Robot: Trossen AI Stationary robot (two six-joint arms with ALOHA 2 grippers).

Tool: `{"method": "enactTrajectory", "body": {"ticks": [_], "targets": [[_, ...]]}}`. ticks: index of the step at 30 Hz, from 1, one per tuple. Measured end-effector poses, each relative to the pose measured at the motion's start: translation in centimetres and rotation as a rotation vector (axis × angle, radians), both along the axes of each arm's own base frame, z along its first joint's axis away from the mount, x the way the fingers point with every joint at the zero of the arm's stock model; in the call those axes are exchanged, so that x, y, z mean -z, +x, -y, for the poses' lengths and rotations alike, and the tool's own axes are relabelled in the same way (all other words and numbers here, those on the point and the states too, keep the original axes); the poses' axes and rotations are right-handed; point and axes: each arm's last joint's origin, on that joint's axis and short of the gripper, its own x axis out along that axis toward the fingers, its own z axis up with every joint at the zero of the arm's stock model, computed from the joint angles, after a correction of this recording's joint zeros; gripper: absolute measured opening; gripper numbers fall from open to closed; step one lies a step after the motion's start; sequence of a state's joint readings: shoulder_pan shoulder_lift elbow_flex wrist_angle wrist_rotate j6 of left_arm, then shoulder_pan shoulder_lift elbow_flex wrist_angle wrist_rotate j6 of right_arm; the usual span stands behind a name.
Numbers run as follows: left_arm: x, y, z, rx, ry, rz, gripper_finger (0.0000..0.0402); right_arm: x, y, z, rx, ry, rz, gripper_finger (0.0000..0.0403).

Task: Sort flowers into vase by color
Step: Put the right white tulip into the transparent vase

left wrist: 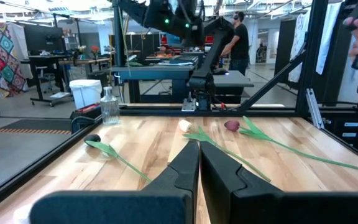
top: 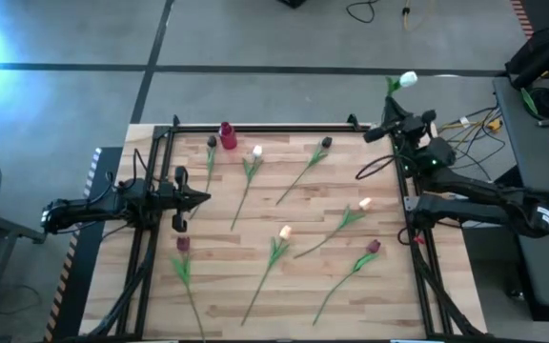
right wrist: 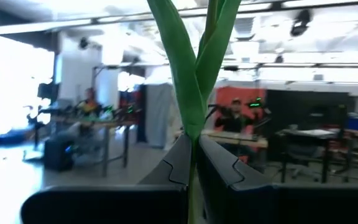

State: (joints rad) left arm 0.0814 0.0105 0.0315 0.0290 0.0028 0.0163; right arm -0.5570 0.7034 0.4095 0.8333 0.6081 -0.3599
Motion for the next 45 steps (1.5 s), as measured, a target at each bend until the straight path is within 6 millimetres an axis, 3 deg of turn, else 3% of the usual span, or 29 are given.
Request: {"method": "enactTrajectory", "body": {"ticks": [10, 21, 27, 39, 45], "targets": [[0.0, 0.0, 0.0, 0.0, 0.0, -0.001, 0.0, 2.8, -2.1, 1.2, 0.102, -0.121, 0.159, 0.0012], [0.0, 0.0, 0.0, 0.0, 0.0, 0.0, 0.0, 3.4, -1.2, 4.4, 0.233, -0.123, 0.115, 0.0012], [0.0, 0.0, 0.0, 0.0, 0.0, -0.001, 0.0, 4.2, -0.7, 4.8, 0.272, -0.162, 0.087, 0.0012], [0.0, 0.0, 0.0, 0.0, 0.0, 0.0, 0.0, 3.8, -0.8, 4.8, 0.283, -0.163, 0.123, 0.0012], [0.0, 0.0, 0.0, 0.0, 0.0, -0.001, 0.0, 4.0, 0.2, 4.5, 0.236, -0.152, 0.071, 0.0011]]}}
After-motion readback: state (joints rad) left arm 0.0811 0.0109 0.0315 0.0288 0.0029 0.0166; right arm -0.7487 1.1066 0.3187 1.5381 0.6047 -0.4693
